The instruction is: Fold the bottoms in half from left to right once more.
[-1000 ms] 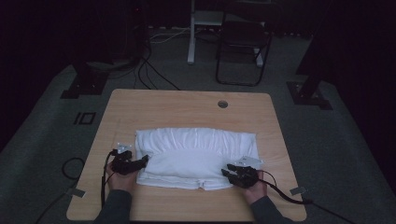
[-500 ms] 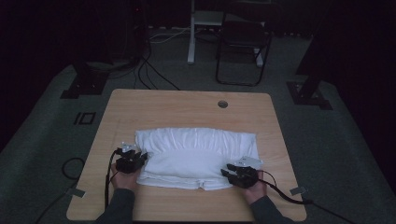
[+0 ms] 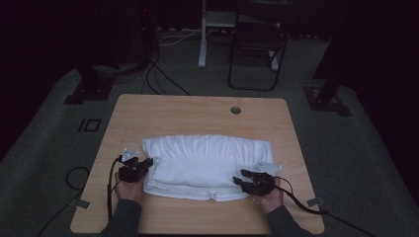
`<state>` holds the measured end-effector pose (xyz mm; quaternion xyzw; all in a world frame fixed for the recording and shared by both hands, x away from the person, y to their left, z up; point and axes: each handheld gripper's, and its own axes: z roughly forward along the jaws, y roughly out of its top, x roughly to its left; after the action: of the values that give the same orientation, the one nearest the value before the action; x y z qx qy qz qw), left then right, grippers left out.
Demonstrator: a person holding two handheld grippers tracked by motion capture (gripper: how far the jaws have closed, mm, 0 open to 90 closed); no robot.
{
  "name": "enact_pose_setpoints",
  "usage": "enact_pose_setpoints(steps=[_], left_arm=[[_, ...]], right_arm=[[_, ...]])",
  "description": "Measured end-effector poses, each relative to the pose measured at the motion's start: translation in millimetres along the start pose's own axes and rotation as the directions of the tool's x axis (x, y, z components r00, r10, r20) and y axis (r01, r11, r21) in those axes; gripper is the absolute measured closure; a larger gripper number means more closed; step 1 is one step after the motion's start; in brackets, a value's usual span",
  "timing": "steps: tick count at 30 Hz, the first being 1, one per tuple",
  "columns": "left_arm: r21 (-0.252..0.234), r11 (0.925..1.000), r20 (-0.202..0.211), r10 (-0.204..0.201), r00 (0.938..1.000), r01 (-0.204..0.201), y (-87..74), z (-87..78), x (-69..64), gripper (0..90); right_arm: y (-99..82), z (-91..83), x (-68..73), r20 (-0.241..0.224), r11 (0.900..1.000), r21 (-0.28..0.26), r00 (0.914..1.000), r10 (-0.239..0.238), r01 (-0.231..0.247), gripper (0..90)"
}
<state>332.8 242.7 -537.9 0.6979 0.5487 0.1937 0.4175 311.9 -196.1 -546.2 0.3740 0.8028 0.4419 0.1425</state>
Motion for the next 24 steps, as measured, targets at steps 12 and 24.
enact_pose_setpoints(steps=[12, 24], left_arm=[[-0.064, 0.9979, 0.026, 0.002, 0.9997, 0.0, 13.1, -8.5, -1.9, 87.5], [-0.093, 0.9956, 0.058, -0.001, 0.9983, 0.006, 22.7, -12.0, -2.8, 87.5]], right_arm=[[54.9, 19.2, 17.6, 0.011, 0.9948, -0.083, 0.9982, -0.059, 0.059, 48.2], [69.4, 62.6, 30.7, 0.001, 0.9966, -0.056, 0.9982, -0.06, 0.06, 49.7]])
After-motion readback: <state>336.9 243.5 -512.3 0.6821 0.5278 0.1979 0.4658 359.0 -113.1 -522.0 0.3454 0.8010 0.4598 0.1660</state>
